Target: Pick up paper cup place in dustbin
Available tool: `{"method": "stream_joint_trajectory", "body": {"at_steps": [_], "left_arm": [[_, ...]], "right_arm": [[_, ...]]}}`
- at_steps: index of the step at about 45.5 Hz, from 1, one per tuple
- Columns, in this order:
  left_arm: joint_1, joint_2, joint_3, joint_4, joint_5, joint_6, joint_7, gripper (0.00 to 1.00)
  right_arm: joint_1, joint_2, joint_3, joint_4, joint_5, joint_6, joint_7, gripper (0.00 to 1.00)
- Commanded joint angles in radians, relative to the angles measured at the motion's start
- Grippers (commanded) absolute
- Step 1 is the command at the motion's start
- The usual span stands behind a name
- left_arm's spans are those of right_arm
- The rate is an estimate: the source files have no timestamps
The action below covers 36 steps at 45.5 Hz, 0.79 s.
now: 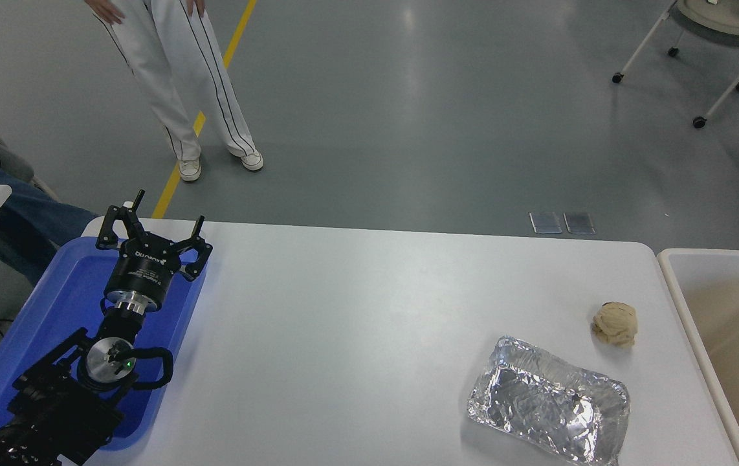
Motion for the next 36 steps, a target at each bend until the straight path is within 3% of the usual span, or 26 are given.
{"method": "stream_joint_trajectory", "body": {"at_steps": [1,5,18,25,31,34,36], "left_arm": [[0.000,0.000,0.000,0.000,0.000,0.000,-0.001,1.00],[0.000,0.000,0.000,0.000,0.000,0.000,-0.001,1.00],[0.000,0.000,0.000,0.000,0.000,0.000,-0.001,1.00],[0.000,0.000,0.000,0.001,0.000,0.000,-0.001,1.00],[0.000,0.000,0.000,0.000,0.000,0.000,-0.001,1.00],[0.000,0.000,0.000,0.000,0.000,0.000,-0.001,1.00],[0.000,0.000,0.000,0.000,0.000,0.000,-0.001,1.00]], "right_arm": [[-0.221,0.019,0.118,-0.078,0.065,0.000,-0.001,0.00],[-0.310,0.027,0.126,-0.084,0.157,-0.053,-0.001,0.00],[-0.553,0.109,0.207,-0.115,0.432,-0.578,0.000,0.00],[-0.671,0.160,0.365,-0.148,0.450,-0.745,0.000,0.00],[-0.761,0.241,0.422,-0.243,0.449,-0.773,-0.001,0.00],[-0.774,0.271,0.425,-0.277,0.438,-0.775,-0.018,0.00],[-0.778,0.280,0.424,-0.283,0.436,-0.775,-0.052,0.00]]}}
